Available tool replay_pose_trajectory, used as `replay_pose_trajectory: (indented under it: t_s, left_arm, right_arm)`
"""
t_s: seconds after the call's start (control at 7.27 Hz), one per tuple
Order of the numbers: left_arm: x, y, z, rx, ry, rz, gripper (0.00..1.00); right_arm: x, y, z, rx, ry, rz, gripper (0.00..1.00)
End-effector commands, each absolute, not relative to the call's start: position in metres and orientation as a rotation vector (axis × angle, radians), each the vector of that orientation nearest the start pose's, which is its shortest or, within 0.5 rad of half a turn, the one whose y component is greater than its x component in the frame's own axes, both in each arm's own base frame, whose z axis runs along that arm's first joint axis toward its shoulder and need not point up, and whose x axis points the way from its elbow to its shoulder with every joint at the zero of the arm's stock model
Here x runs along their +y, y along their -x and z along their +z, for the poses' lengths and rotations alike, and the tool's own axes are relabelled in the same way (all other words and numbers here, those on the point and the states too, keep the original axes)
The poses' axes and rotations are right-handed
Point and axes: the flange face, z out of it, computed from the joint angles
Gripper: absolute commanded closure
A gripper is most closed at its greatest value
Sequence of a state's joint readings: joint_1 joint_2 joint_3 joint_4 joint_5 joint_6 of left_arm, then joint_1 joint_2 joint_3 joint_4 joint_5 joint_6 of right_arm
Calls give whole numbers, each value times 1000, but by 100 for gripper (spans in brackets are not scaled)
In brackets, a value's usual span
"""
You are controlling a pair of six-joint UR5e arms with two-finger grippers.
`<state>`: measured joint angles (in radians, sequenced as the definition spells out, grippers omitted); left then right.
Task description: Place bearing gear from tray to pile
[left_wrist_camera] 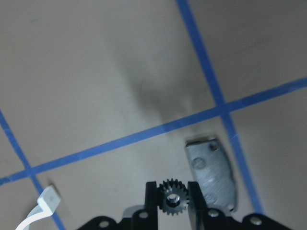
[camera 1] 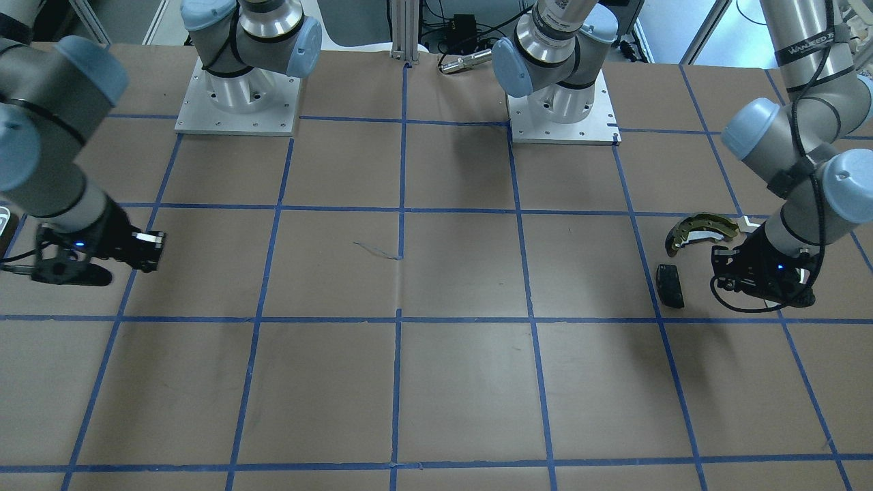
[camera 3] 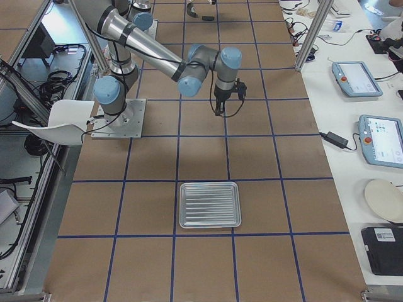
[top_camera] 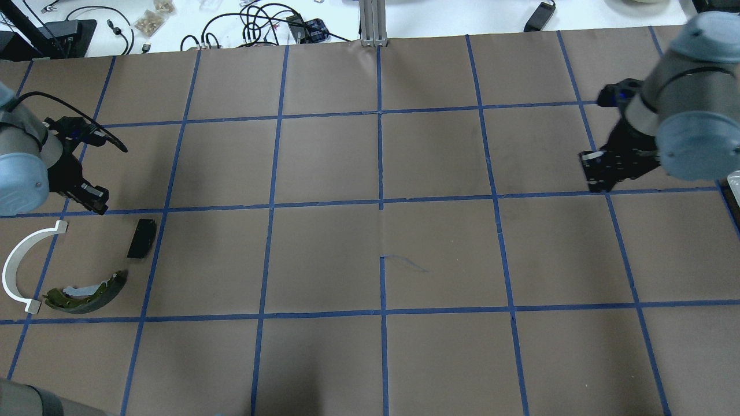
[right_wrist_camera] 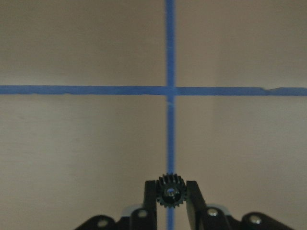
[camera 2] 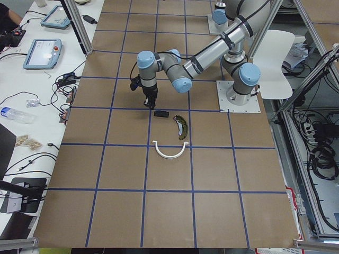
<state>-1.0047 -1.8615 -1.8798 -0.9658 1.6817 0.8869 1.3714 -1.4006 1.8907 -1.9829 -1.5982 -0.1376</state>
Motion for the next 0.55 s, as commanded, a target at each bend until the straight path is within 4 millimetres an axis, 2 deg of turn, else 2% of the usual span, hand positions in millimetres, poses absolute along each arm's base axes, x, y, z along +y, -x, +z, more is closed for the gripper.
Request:
replay_pose_trajectory:
  t_s: [0.0, 0.14, 0.28, 0.41]
  left_arm:
    - [-508, -216, 225, 3084, -434, 133, 100]
    - [-499, -213, 212, 3101, -421, 159, 100]
    - [-494, -209, 203, 3100, -418, 158, 100]
    - [-489, -205, 195, 3107, -414, 168, 100]
  right_arm:
    - [-504, -198, 280, 3132, -217, 79, 100]
    - [-482, -261, 265, 3138, -167, 92, 100]
    - [-473, -311, 260, 3090, -180, -5, 100]
    - [-469, -342, 255, 3046, -168, -4, 100]
